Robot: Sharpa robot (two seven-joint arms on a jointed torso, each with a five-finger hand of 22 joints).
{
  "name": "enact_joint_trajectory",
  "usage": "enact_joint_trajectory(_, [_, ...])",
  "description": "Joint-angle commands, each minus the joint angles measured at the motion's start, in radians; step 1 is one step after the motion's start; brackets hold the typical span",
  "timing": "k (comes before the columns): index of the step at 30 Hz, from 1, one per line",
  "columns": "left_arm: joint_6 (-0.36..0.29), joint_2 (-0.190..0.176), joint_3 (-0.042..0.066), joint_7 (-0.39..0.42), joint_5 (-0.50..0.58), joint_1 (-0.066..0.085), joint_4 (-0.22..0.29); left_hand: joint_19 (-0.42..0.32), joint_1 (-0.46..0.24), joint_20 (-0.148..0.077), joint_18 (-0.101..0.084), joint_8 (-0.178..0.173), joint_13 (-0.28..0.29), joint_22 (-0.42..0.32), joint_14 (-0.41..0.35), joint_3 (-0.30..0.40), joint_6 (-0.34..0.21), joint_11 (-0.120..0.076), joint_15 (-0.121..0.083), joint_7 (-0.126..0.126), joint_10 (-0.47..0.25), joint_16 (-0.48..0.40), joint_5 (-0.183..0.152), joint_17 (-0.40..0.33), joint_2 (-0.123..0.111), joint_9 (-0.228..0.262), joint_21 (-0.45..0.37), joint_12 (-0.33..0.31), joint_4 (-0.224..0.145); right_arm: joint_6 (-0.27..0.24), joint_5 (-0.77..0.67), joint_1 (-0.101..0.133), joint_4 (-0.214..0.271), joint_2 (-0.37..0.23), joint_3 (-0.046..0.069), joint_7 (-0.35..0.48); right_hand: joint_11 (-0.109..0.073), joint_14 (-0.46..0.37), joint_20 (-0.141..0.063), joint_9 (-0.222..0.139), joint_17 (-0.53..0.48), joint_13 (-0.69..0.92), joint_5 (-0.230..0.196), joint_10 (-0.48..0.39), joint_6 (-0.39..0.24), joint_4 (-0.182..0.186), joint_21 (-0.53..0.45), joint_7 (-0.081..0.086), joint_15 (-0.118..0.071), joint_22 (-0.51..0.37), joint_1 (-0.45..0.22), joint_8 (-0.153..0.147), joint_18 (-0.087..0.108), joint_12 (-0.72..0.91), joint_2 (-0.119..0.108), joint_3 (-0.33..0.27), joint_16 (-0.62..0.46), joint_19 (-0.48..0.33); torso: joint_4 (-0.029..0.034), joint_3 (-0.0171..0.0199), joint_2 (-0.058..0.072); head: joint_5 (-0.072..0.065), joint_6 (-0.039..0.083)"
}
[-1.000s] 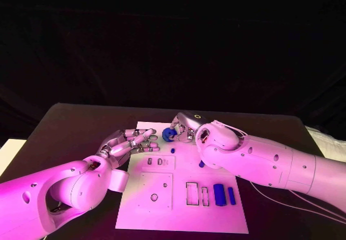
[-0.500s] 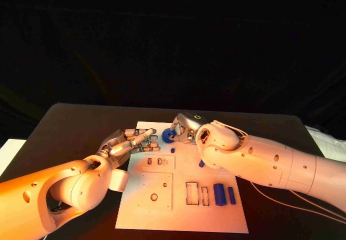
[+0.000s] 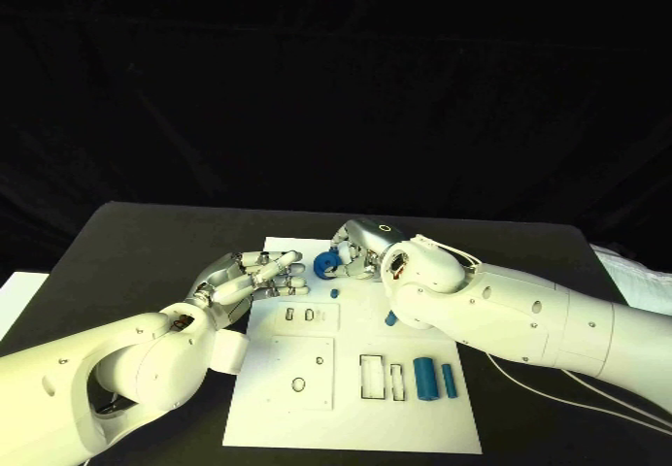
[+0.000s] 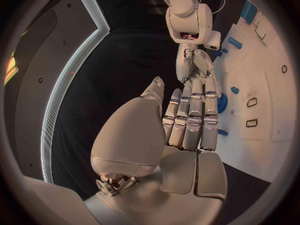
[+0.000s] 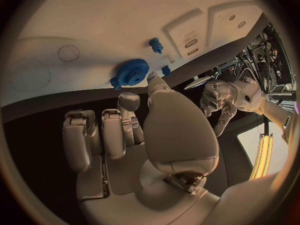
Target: Assemble the parts on the task board
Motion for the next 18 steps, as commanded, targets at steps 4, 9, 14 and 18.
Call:
enact_joint_trajectory(4, [0.014, 0.001, 0.001, 0.005, 0.004, 0.001, 0.005, 0.006, 0.000, 0.000, 0.012, -0.008, -0.002, -0.002, 0.004, -0.001, 0.003, 0.005, 0.001, 0.006, 0.000, -0.006, 0.004, 0.002, 0.008, 0.000, -0.005, -0.007, -0.006, 0.035, 0.056, -0.001, -0.004, 0.001, -0.002, 0.021, -0.010, 0.071, -0.002, 0.006, 0.081, 0.022, 0.024, 0.014, 0.047, -0.006, 0.002, -0.009, -0.004, 0.171, -0.014, 0.017, -0.015, 0.030, 0.040, 0.010, 0.006, 0.039, 0.0024, -0.0007, -0.001, -0.003, -0.003])
enact_joint_trajectory(9, [0.013, 0.000, 0.001, 0.004, 0.004, 0.001, 0.004, 0.006, 0.000, 0.000, 0.012, -0.008, -0.002, -0.002, 0.004, -0.001, 0.003, 0.005, 0.001, 0.006, 0.000, -0.006, 0.004, 0.002, 0.008, 0.000, -0.005, -0.007, -0.006, 0.045, 0.082, -0.001, -0.004, 0.002, -0.003, 0.026, -0.016, 0.074, -0.006, 0.007, 0.094, 0.035, 0.040, 0.020, 0.069, -0.009, 0.005, -0.016, -0.009, 0.180, -0.012, 0.023, -0.017, 0.045, 0.057, 0.013, 0.013, 0.046, 0.0021, -0.0008, 0.000, -0.002, -0.003])
enact_joint_trajectory(14, [0.013, 0.001, 0.001, 0.004, 0.004, 0.001, 0.005, 0.006, 0.000, 0.000, 0.012, -0.008, -0.002, -0.002, 0.004, -0.001, 0.003, 0.005, 0.001, 0.006, 0.000, -0.006, 0.004, 0.002, 0.008, 0.000, -0.005, -0.007, -0.006, 0.066, 0.091, -0.001, -0.016, 0.010, -0.008, 0.020, -0.016, 0.074, -0.007, 0.006, 0.094, 0.035, 0.040, 0.020, 0.068, -0.009, 0.005, -0.015, -0.010, 0.180, -0.014, 0.021, -0.017, 0.044, 0.056, 0.012, 0.013, 0.046, 0.0025, -0.0020, 0.000, -0.003, -0.006])
enact_joint_trajectory(18, [0.013, 0.003, 0.001, 0.003, 0.004, 0.001, 0.004, 0.006, 0.000, 0.001, 0.012, -0.010, -0.002, -0.003, 0.004, -0.001, 0.001, 0.006, 0.001, 0.008, -0.002, -0.007, 0.004, 0.003, 0.008, -0.001, -0.006, -0.008, -0.007, 0.075, 0.088, -0.001, -0.033, 0.020, -0.013, 0.011, -0.015, 0.073, -0.008, 0.003, 0.092, 0.034, 0.039, 0.018, 0.062, -0.008, 0.005, -0.014, -0.010, 0.178, -0.018, 0.015, -0.017, 0.041, 0.052, 0.007, 0.012, 0.044, 0.0037, -0.0020, -0.001, -0.004, -0.008])
